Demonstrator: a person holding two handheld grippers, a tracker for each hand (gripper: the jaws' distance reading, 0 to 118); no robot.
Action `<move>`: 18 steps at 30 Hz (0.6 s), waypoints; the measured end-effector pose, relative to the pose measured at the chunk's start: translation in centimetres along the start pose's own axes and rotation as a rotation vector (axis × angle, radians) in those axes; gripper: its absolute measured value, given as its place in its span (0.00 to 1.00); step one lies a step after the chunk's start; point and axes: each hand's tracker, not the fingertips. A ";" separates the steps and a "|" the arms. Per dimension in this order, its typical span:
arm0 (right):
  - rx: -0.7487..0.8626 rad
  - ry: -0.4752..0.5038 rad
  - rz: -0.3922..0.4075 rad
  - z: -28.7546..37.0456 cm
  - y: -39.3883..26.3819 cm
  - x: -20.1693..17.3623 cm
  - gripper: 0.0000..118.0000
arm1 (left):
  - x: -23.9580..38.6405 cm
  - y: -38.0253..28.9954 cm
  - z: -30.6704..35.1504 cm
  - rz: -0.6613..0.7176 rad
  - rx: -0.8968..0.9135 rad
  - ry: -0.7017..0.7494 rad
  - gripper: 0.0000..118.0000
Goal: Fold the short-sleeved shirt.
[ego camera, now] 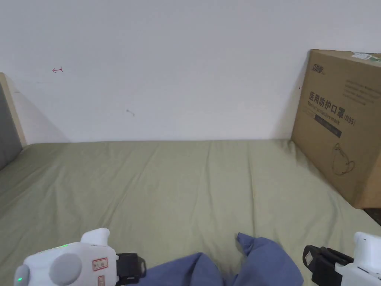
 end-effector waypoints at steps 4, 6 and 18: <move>-0.045 -0.024 0.004 -1.3 -0.6 0.8 0.00 | -1.7 1.4 -6.8 -0.056 -0.071 0.099 0.97; -0.072 -0.044 0.002 -2.2 -0.9 1.4 0.00 | -1.6 1.0 -8.8 -0.037 -0.112 0.105 0.97; -0.294 -0.091 -0.095 -15.0 -0.4 6.2 0.03 | 0.6 -3.3 -4.4 -0.129 -0.030 -0.164 0.01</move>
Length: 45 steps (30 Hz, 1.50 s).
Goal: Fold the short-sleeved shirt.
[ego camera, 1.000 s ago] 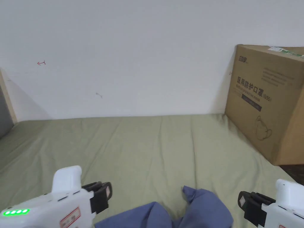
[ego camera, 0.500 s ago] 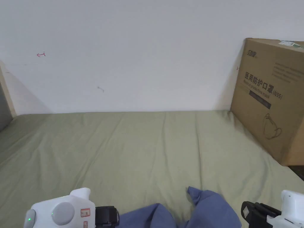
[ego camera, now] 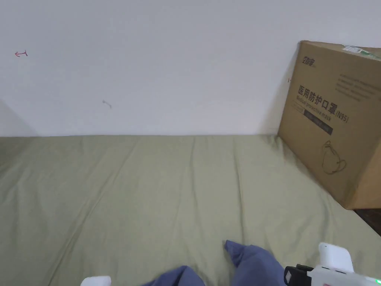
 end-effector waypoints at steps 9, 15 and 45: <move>-0.358 -0.101 0.029 -8.9 0.3 2.3 0.31 | -0.5 -0.9 7.1 0.023 0.124 0.031 0.01; -0.171 -0.032 0.227 0.9 4.0 0.0 0.10 | -3.3 2.2 13.4 0.035 0.250 0.066 0.01; 0.501 -0.040 0.233 16.1 31.8 -11.0 0.10 | -0.4 28.4 27.4 -0.071 0.739 0.287 0.00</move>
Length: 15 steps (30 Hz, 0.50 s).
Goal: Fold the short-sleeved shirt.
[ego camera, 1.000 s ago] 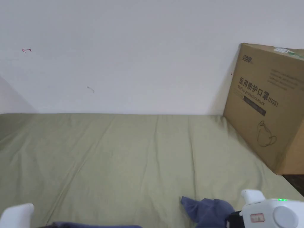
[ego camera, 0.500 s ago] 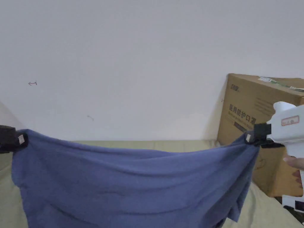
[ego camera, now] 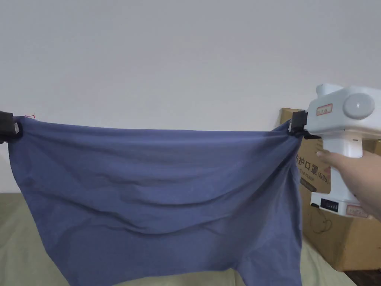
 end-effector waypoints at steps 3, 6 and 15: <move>-0.046 -0.011 -0.010 -2.1 -4.8 0.6 0.10 | -1.0 -3.6 -1.9 0.015 -0.081 0.018 0.00; -0.210 -0.032 -0.029 -4.5 -13.0 1.8 0.10 | -2.5 -10.5 -3.2 0.056 -0.228 0.020 0.00; -0.846 -0.043 -0.099 -2.4 -38.9 8.0 0.10 | -7.3 -33.1 0.4 0.094 -0.819 0.012 0.00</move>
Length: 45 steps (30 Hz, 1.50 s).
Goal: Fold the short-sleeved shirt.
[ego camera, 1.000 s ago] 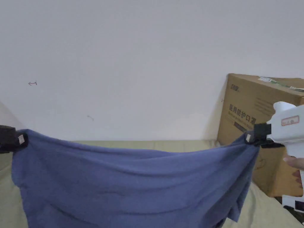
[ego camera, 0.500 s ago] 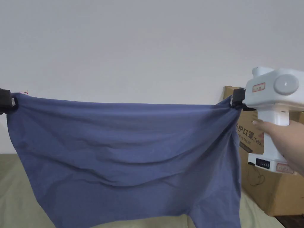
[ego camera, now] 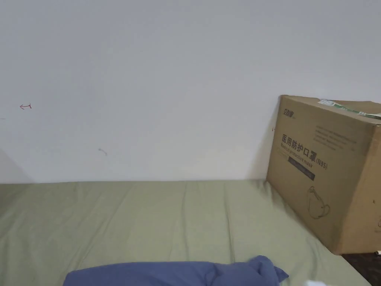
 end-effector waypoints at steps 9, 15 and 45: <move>-0.144 0.068 -0.010 5.7 -11.8 3.9 0.10 | -2.1 -9.7 6.2 0.053 -0.096 -0.045 0.00; -0.214 0.041 -0.048 7.2 -15.1 4.2 0.10 | -1.2 -12.1 8.5 0.044 -0.120 -0.026 0.00; 0.469 0.292 -0.152 15.2 -8.6 -4.0 0.00 | 12.8 2.4 7.8 -0.228 0.304 -0.141 0.01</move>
